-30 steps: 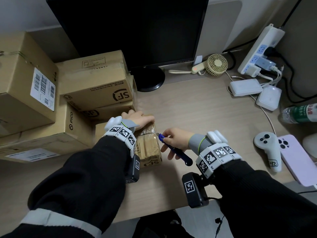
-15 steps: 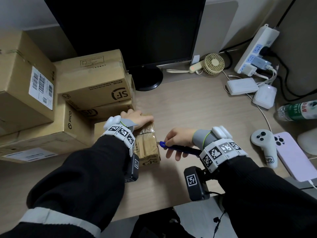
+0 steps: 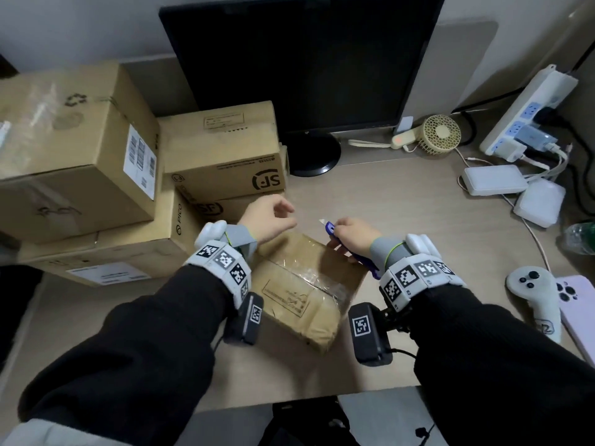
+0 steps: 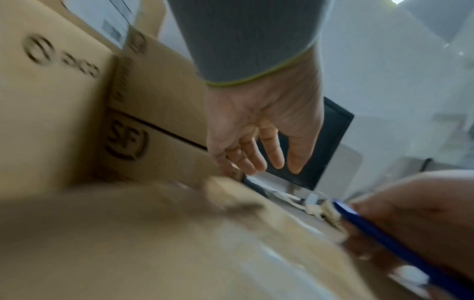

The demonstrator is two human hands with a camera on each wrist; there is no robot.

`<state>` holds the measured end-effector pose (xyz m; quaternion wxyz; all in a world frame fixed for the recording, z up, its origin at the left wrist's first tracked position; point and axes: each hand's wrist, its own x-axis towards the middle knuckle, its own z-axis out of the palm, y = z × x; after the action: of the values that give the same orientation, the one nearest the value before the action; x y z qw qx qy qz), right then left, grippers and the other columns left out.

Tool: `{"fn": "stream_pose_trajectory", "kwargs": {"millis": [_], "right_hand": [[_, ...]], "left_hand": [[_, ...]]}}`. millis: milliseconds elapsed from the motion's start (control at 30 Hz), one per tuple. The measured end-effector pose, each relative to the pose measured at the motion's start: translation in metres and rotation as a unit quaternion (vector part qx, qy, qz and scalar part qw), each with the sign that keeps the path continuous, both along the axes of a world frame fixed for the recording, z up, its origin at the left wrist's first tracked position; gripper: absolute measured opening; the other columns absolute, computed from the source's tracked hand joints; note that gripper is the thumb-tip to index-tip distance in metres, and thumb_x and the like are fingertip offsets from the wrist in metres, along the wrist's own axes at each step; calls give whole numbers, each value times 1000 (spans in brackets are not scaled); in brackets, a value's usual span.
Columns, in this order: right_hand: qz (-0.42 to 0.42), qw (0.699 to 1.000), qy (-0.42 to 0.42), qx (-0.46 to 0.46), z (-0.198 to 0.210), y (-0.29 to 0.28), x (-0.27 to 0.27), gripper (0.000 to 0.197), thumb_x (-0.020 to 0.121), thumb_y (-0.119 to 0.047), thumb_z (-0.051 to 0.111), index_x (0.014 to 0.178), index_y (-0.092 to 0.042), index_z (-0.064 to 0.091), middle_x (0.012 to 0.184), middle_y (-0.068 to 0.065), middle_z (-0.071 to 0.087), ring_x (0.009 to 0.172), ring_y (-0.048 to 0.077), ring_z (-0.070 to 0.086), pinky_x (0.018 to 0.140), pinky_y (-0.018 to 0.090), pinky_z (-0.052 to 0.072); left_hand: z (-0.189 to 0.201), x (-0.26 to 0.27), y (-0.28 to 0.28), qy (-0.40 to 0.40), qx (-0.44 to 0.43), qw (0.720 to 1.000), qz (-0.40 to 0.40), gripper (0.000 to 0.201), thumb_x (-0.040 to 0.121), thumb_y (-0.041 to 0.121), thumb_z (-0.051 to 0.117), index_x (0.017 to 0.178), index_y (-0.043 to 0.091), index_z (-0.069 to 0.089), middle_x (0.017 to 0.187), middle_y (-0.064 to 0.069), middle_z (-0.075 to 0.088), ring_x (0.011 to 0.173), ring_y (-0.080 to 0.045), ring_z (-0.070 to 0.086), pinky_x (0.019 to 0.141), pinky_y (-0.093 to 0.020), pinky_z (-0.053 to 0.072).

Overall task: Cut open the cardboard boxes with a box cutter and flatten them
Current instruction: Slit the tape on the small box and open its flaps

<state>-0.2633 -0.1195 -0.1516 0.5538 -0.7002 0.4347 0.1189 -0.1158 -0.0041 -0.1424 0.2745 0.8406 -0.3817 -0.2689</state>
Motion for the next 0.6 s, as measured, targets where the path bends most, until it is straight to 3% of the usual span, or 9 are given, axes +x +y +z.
{"fn": "stream_pose_trajectory", "kwargs": {"millis": [67,133,200,233,300,367,467,533,600], "right_hand": [[20,1000,10,-7,-2,3,7,19,99,-22,34,101,-10,49,103,9,60,83,27,50,57,28,40],[30,999,11,-19,-2,5,15,20,99,-23,35,104,-10,49,108,10,61,84,27,51,62,31,42],[37,999,15,-22,-2,6,21,20,99,-23,35,105,-10,50,113,12,62,85,28,52,65,33,43],[40,999,15,-24,-3,6,24,20,99,-22,35,105,-10,50,114,12,62,86,28,52,64,32,43],[38,999,21,-27,-3,7,25,20,99,-22,36,103,-10,51,111,12,61,85,28,53,65,33,44],[25,998,35,-34,-2,6,27,22,98,-24,37,98,-8,53,104,13,62,78,29,54,63,33,46],[8,997,71,-7,1,8,22,17,94,-17,40,85,-6,48,83,22,65,56,29,55,53,30,43],[48,992,117,25,1,11,16,13,90,-13,38,80,-7,44,72,27,66,58,34,61,56,32,47],[41,991,118,48,2,14,7,16,91,-12,34,78,-5,42,59,24,64,51,31,63,53,28,52]], "left_hand": [[-1,27,22,-39,105,993,-20,40,81,30,74,116,15,61,119,-1,60,107,-14,55,87,-23,40],[-6,43,43,-18,213,976,-37,62,76,42,76,127,14,54,131,-3,54,119,-19,51,98,-28,41],[-12,48,57,45,283,958,-25,76,72,59,73,129,14,50,131,-3,53,114,-21,54,97,-38,48],[-14,47,62,84,300,950,-14,75,74,63,69,127,13,50,125,-4,55,106,-22,57,88,-40,54],[-19,42,66,162,301,940,14,67,80,64,61,118,9,54,108,-5,57,84,-24,62,64,-37,58],[-21,39,67,195,274,941,28,58,82,61,59,101,7,58,94,-5,58,70,-23,63,53,-33,55],[-22,35,56,123,255,959,-11,46,81,61,61,79,16,55,82,-4,58,69,-18,59,54,-29,49],[-21,32,42,44,232,971,-43,41,77,61,66,82,20,60,86,2,61,78,-15,58,63,-26,45],[-20,29,27,14,170,984,-51,35,76,52,73,89,21,64,92,6,63,91,-14,59,74,-24,43]]}}
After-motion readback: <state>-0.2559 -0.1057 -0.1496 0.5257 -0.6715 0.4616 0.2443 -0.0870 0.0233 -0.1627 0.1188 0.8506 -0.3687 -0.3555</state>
